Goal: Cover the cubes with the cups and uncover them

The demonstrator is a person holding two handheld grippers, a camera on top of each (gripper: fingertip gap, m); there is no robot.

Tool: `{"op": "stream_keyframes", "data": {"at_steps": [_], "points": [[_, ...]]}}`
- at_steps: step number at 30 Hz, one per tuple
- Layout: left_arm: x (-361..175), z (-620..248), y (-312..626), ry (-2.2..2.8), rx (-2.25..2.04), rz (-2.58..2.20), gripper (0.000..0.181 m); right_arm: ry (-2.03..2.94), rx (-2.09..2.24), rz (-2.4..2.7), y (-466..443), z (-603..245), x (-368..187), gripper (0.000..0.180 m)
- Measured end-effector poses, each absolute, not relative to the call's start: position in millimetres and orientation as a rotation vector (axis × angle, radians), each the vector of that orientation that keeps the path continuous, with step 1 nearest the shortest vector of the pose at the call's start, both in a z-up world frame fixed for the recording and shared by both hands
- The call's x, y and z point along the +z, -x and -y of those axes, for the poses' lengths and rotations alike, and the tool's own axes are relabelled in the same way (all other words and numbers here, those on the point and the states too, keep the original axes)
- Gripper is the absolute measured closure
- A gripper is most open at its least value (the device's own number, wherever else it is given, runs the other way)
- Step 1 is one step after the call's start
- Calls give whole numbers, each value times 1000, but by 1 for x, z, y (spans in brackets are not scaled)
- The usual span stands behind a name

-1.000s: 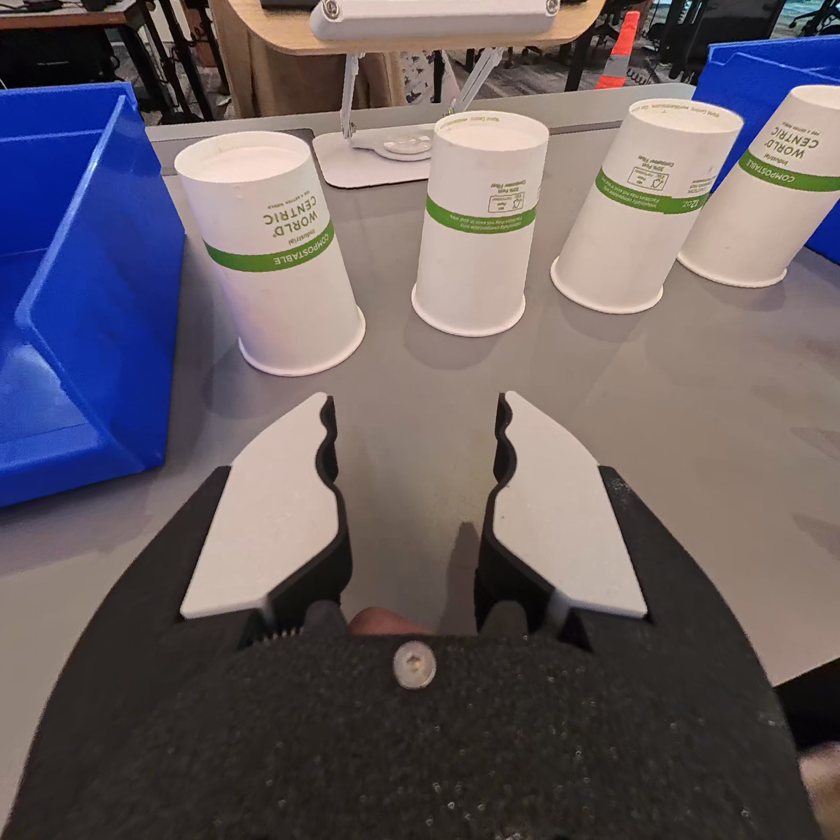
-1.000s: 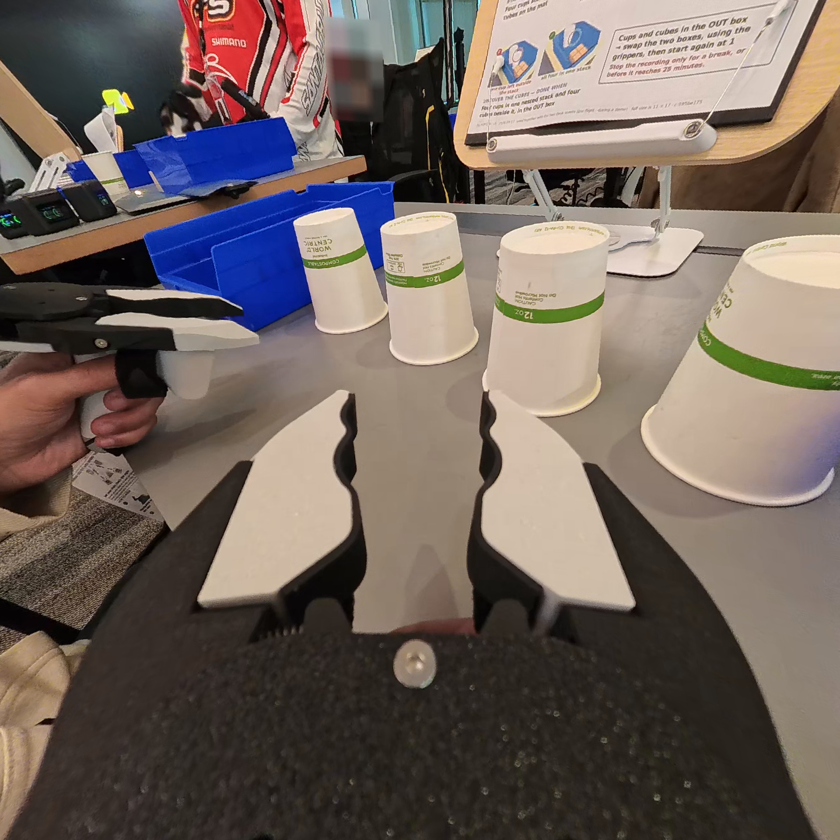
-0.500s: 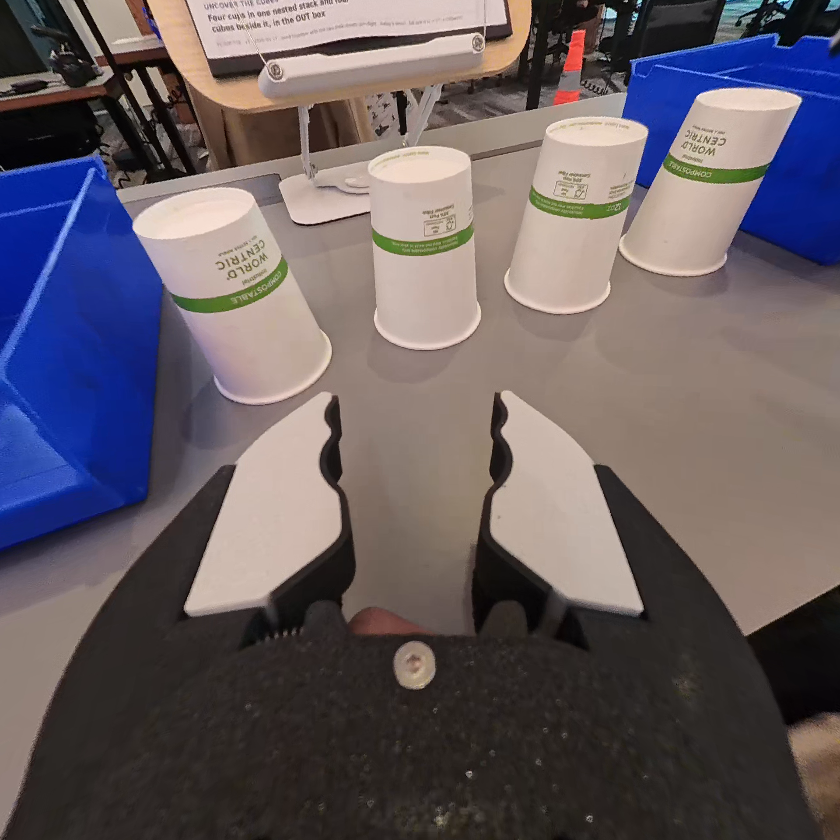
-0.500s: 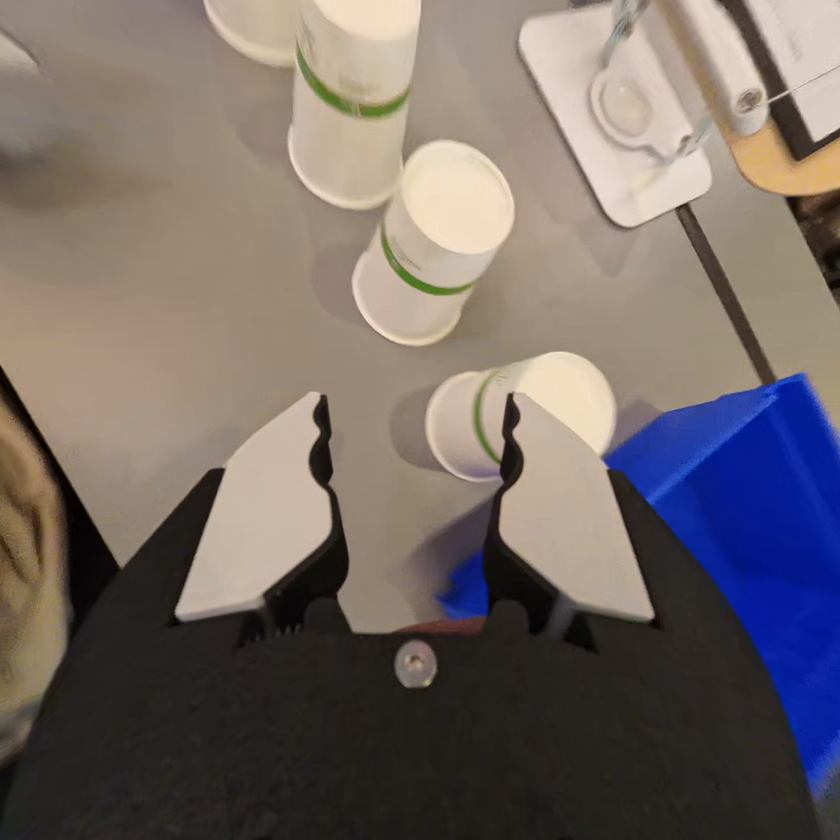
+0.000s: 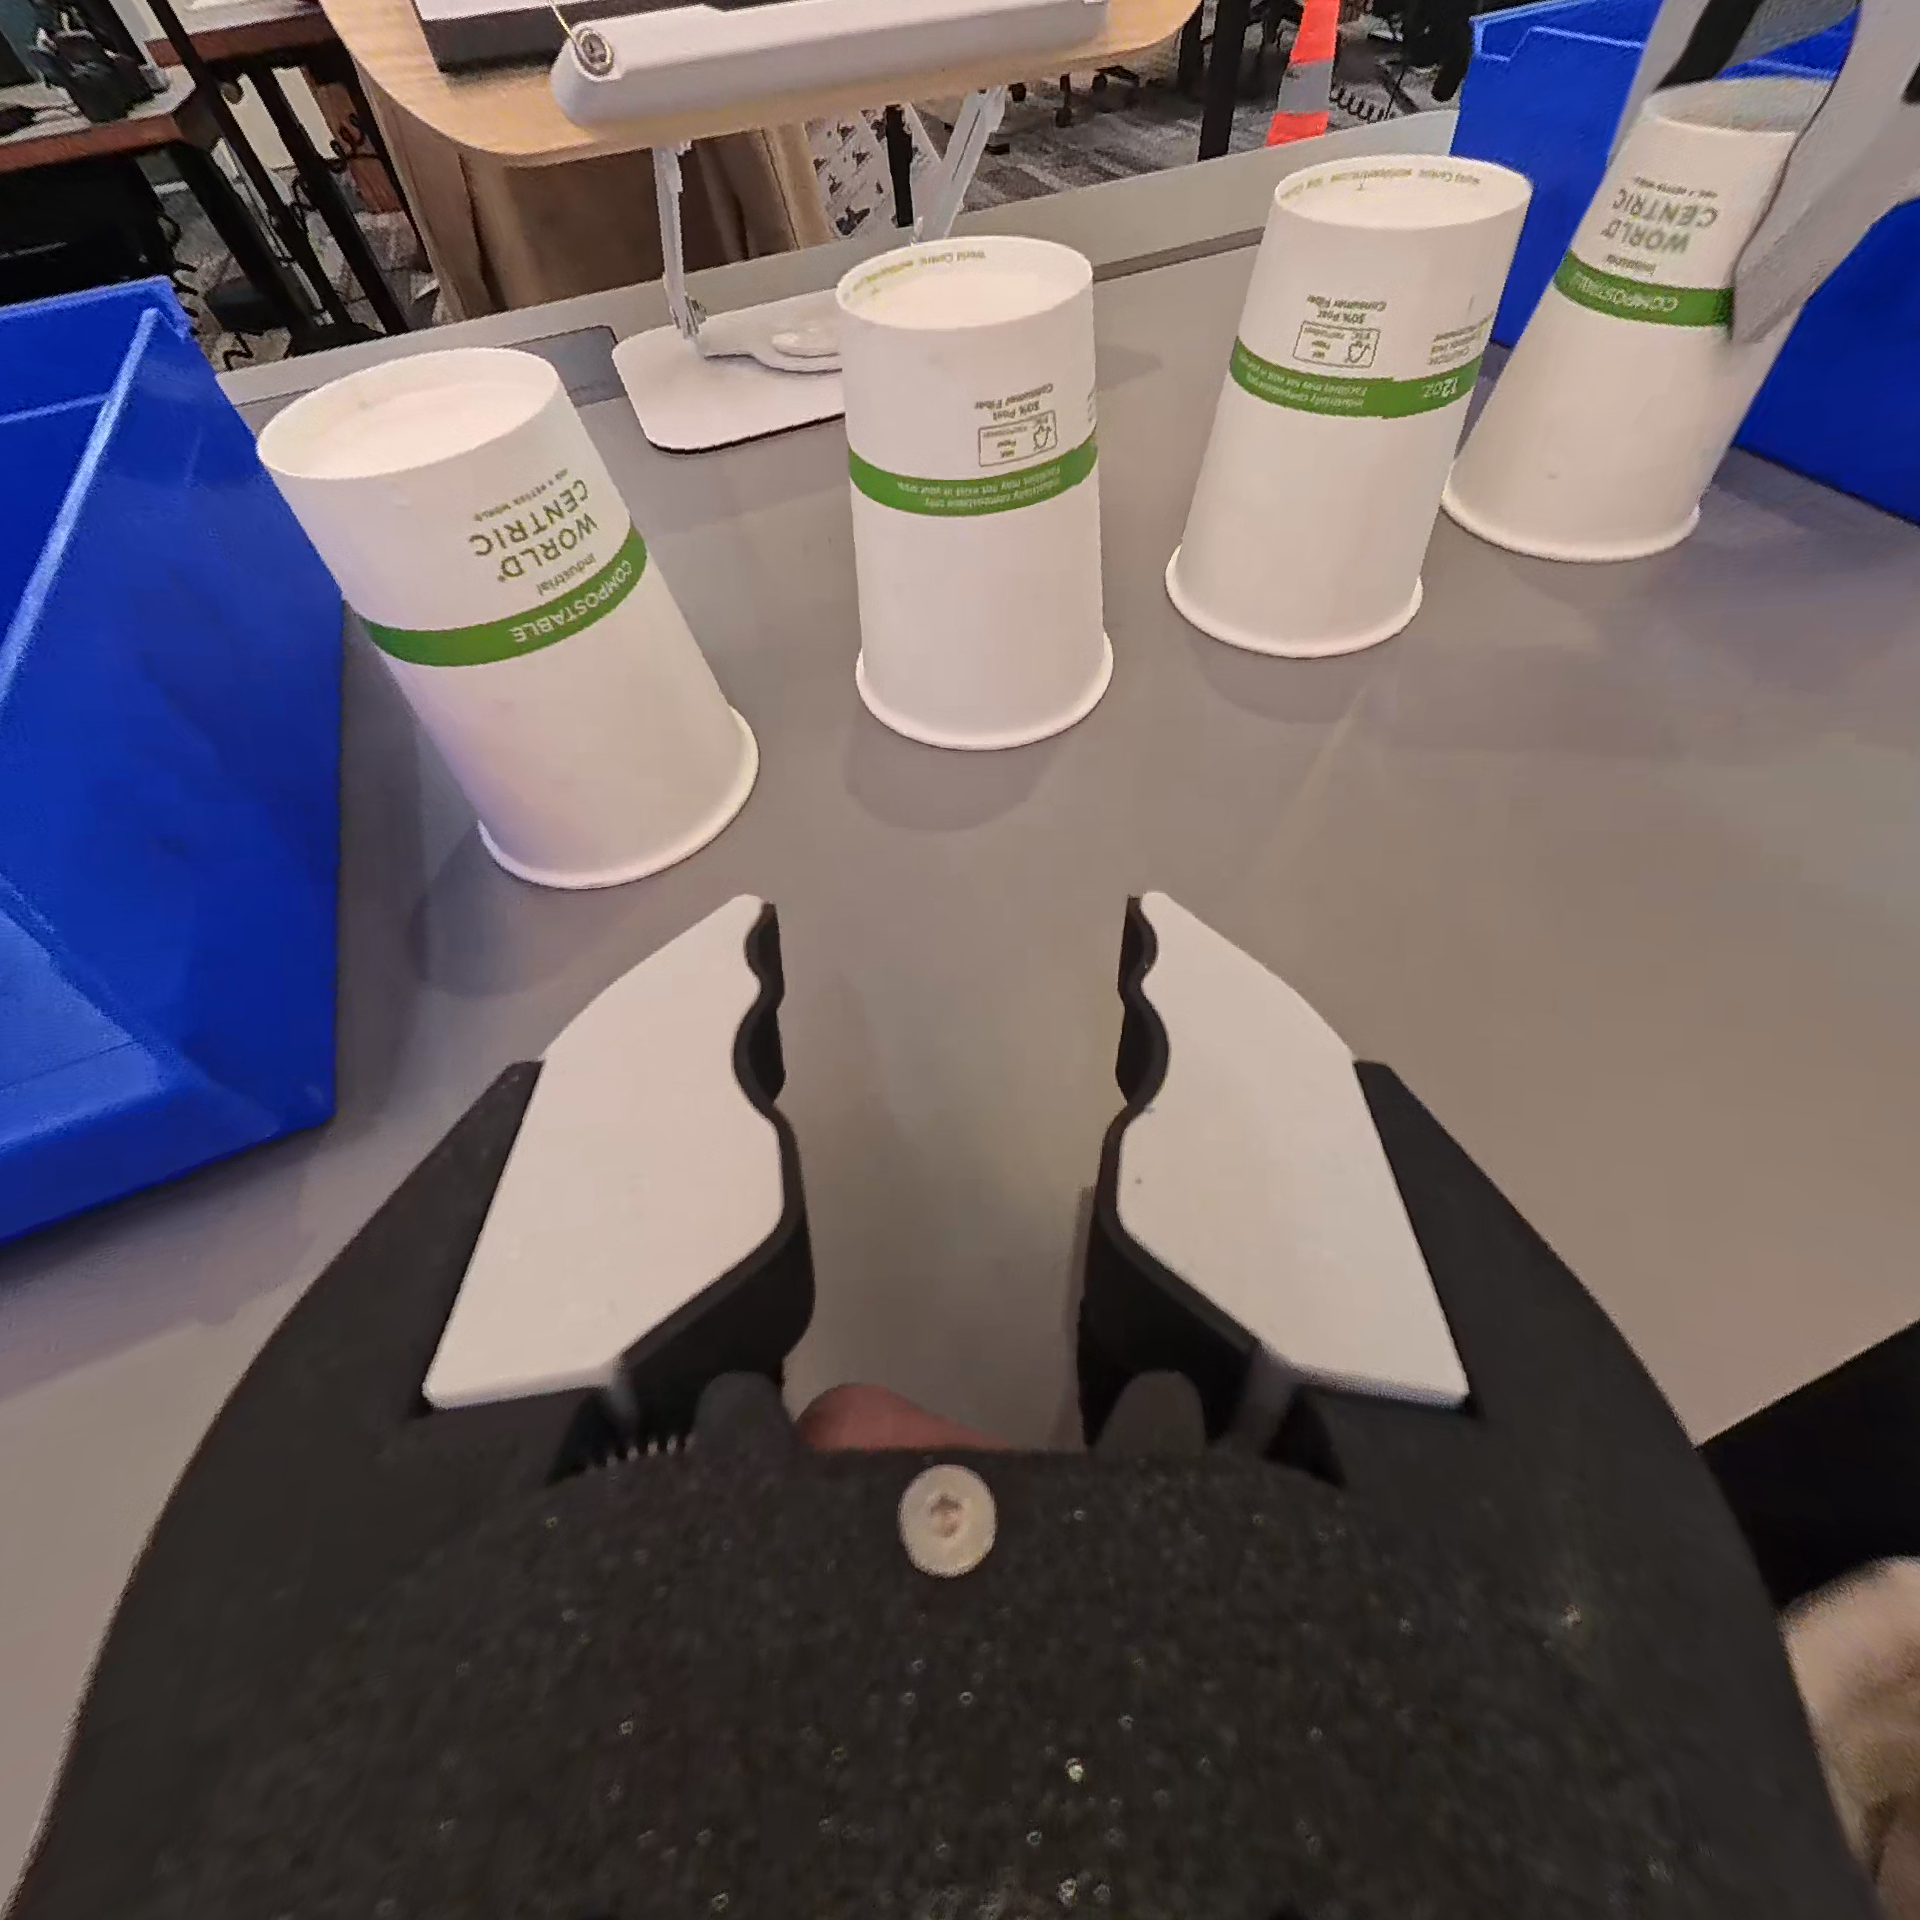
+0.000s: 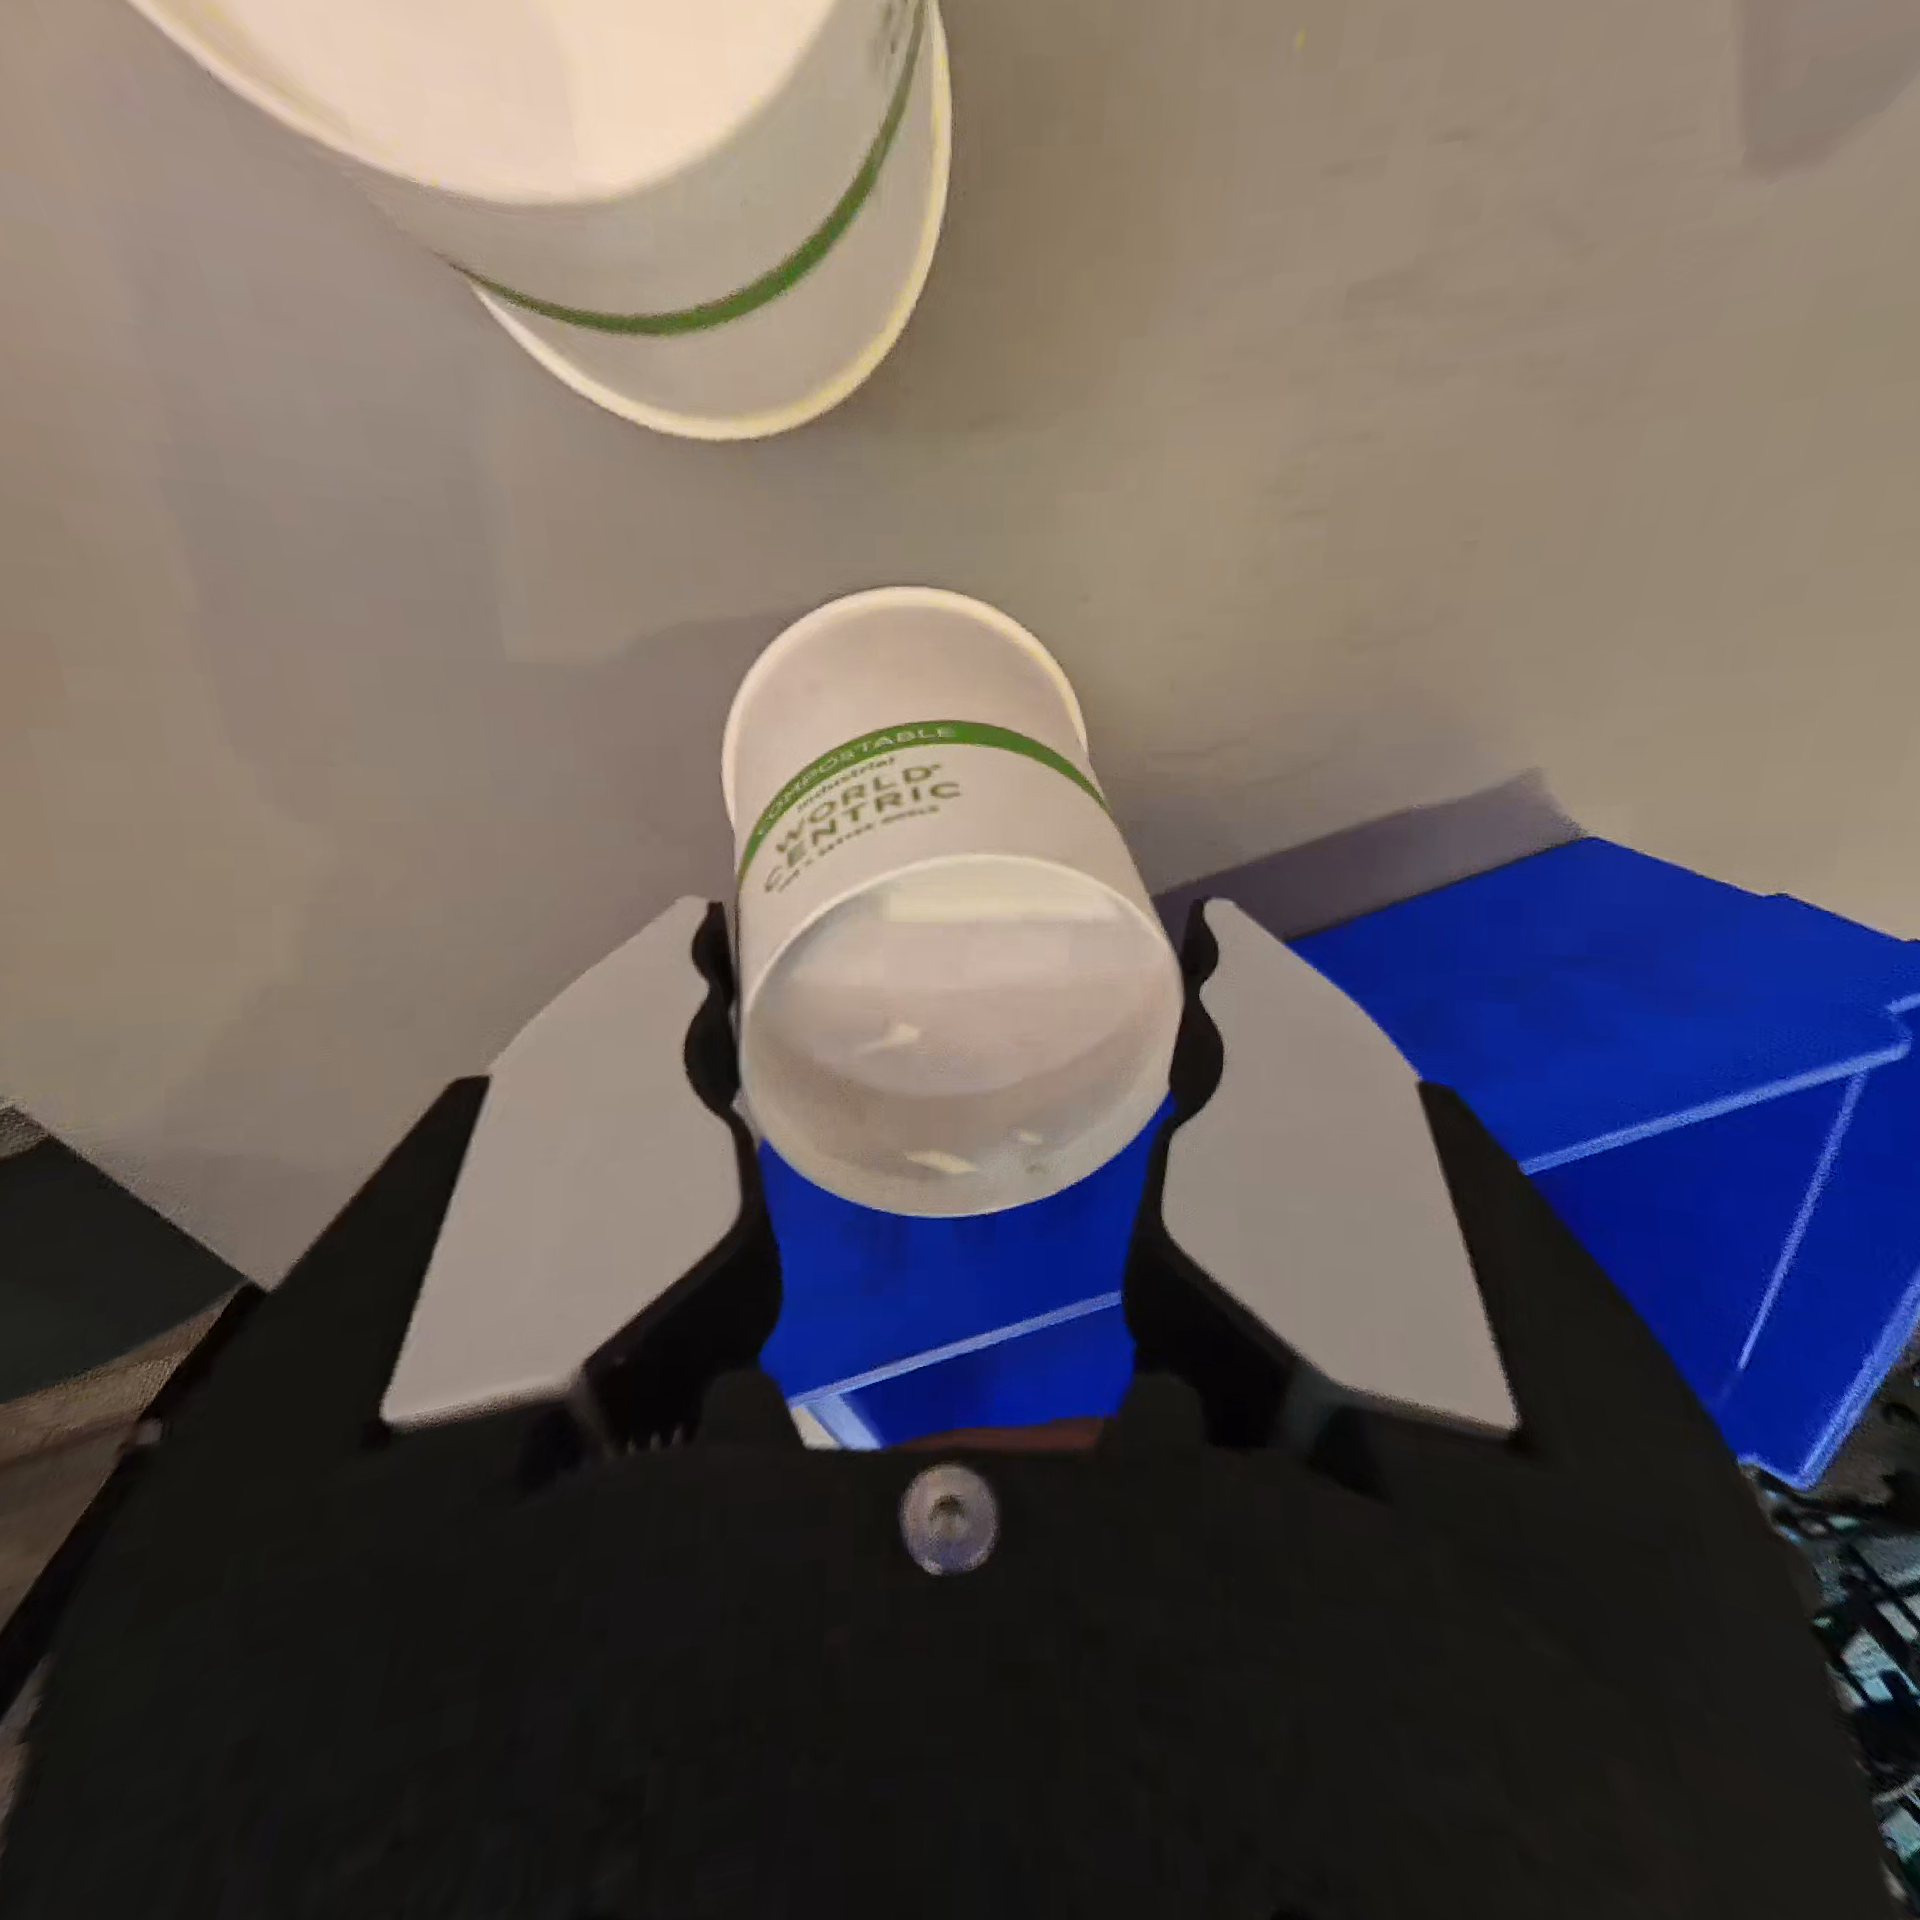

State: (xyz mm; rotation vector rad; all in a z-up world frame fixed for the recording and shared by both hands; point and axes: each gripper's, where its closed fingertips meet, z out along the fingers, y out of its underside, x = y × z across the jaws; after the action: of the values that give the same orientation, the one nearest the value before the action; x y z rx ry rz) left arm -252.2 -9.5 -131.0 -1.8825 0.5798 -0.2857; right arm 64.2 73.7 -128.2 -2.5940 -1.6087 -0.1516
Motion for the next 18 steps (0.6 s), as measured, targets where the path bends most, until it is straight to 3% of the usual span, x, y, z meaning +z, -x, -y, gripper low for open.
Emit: {"op": "stream_keyframes", "data": {"at_steps": [4, 10, 14, 18], "points": [[-133, 9, 252, 1885, -292, -588, 119, 2489, -153, 1548, -61, -74, -104, 97], [-129, 8, 251, 1888, -316, -631, 121, 2232, -138, 1325, -68, -55, -21, 98], [-118, 7, 238, 1927, -510, -748, 121, 1944, 175, 1125, -36, -29, 25, 98], [-67, 30, 204, 1790, -944, -939, 122, 1765, 542, 955, 19, -3, 22, 99]]}}
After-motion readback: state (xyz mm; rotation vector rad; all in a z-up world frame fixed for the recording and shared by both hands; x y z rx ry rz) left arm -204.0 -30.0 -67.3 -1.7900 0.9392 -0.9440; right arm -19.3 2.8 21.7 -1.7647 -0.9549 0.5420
